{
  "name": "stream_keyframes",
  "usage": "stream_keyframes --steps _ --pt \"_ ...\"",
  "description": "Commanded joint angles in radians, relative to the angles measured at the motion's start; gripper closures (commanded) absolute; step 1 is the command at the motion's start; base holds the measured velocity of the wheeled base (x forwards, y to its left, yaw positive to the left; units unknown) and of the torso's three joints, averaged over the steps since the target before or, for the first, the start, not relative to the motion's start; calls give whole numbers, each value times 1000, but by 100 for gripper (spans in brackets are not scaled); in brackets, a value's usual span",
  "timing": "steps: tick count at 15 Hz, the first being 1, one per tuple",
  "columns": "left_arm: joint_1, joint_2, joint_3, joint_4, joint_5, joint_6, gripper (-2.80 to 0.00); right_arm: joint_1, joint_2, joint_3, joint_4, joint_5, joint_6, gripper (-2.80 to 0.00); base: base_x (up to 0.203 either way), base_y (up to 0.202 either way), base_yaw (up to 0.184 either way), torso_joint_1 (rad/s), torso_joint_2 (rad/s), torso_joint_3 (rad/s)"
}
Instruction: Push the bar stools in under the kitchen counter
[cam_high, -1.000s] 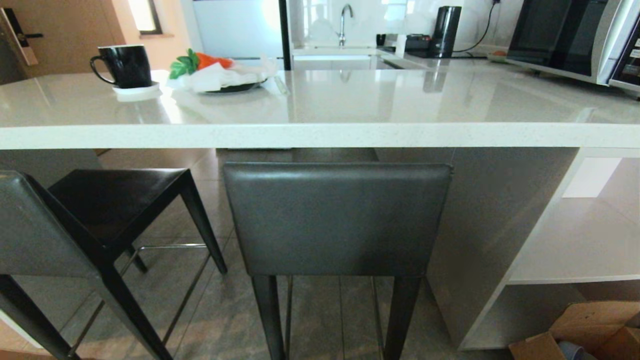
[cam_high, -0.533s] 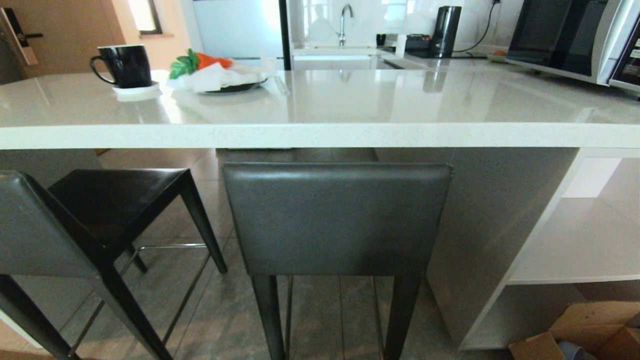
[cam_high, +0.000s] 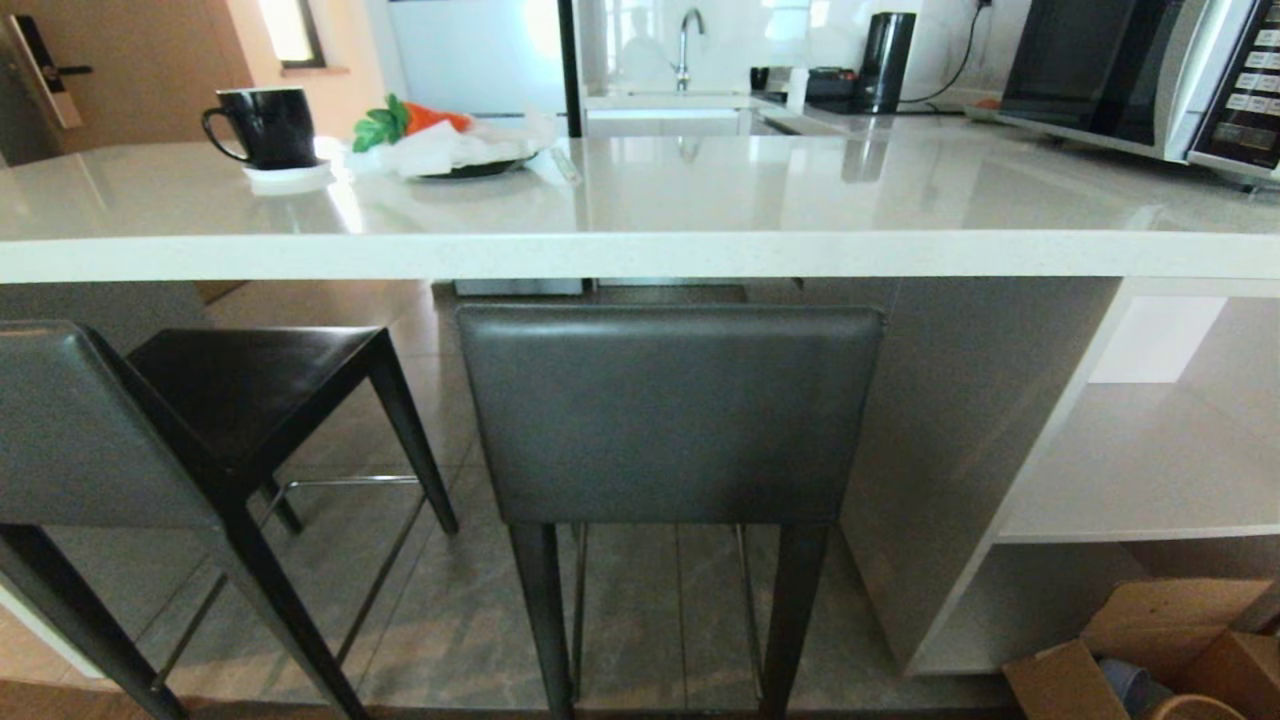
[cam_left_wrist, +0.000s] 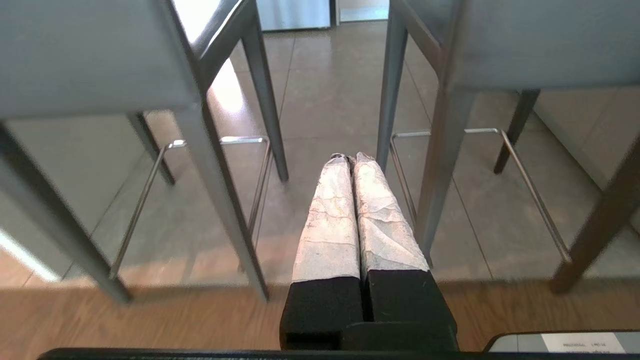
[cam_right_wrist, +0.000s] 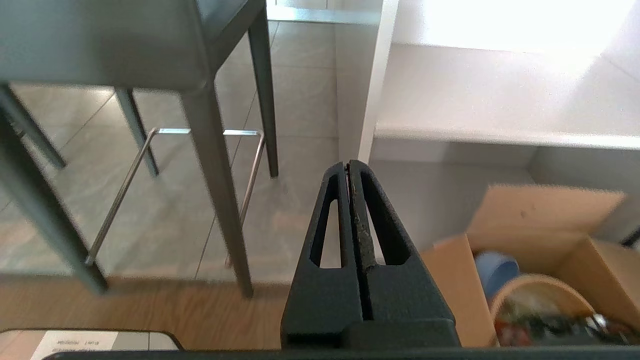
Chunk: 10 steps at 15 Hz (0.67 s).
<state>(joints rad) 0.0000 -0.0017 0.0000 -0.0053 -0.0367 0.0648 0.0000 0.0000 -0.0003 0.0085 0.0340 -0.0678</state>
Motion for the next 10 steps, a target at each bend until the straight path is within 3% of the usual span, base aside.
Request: stream_keyframes --steps 1,10 --pt "0 3 3 -1 1 0 0 0 1 0 2 1 -1 0 -200 0 -4 2 -1 6" --pt "0 3 3 -1 0 -5 0 0 0 0 2 -10 10 0 -196 0 -2 2 0 2"
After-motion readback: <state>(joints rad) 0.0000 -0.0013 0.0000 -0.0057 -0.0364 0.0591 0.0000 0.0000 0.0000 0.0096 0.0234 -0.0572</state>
